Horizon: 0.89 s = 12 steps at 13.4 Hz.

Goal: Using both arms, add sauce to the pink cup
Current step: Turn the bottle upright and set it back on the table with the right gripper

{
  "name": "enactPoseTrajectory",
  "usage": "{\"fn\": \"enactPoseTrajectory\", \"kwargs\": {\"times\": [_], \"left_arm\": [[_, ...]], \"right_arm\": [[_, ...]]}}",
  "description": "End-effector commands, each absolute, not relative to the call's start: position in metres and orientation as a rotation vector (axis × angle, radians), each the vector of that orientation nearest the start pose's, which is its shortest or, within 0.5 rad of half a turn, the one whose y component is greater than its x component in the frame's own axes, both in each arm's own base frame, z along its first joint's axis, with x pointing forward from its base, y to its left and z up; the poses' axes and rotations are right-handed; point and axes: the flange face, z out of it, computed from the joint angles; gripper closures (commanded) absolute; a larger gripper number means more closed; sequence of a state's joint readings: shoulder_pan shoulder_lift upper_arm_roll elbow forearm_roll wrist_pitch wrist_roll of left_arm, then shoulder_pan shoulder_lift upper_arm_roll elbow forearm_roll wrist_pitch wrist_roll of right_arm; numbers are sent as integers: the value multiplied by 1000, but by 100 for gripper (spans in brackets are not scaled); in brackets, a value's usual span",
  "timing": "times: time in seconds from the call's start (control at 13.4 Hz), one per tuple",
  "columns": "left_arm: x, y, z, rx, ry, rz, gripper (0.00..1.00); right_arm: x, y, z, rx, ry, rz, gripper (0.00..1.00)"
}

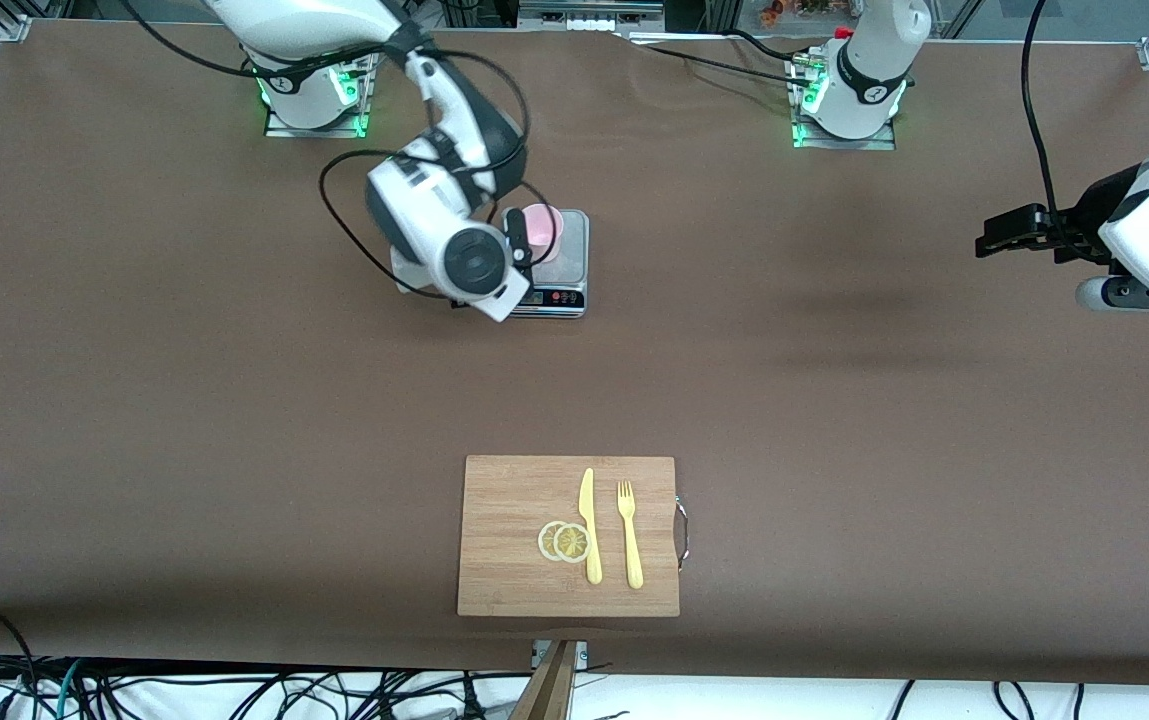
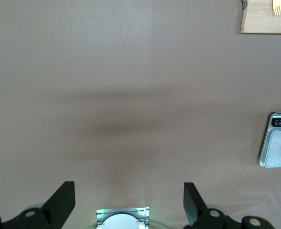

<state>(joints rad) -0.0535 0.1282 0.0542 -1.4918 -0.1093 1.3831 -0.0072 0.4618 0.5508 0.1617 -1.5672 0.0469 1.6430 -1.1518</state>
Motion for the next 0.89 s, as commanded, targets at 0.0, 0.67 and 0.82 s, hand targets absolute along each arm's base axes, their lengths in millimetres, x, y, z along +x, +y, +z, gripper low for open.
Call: {"fn": "enactPoseTrajectory", "kwargs": {"times": [0.0,0.67,0.82], "left_arm": [[574,-12,579,-3200,29,364,0],[574,-13,579,-3202,32,364,0],[574,-13,579,-3200,32,364,0]], "right_arm": [[557,319,311,2243,2721,-475,100],[643,98,260,3000,2698,736,100],[643,56,232,3156,2613,1111,100]]}}
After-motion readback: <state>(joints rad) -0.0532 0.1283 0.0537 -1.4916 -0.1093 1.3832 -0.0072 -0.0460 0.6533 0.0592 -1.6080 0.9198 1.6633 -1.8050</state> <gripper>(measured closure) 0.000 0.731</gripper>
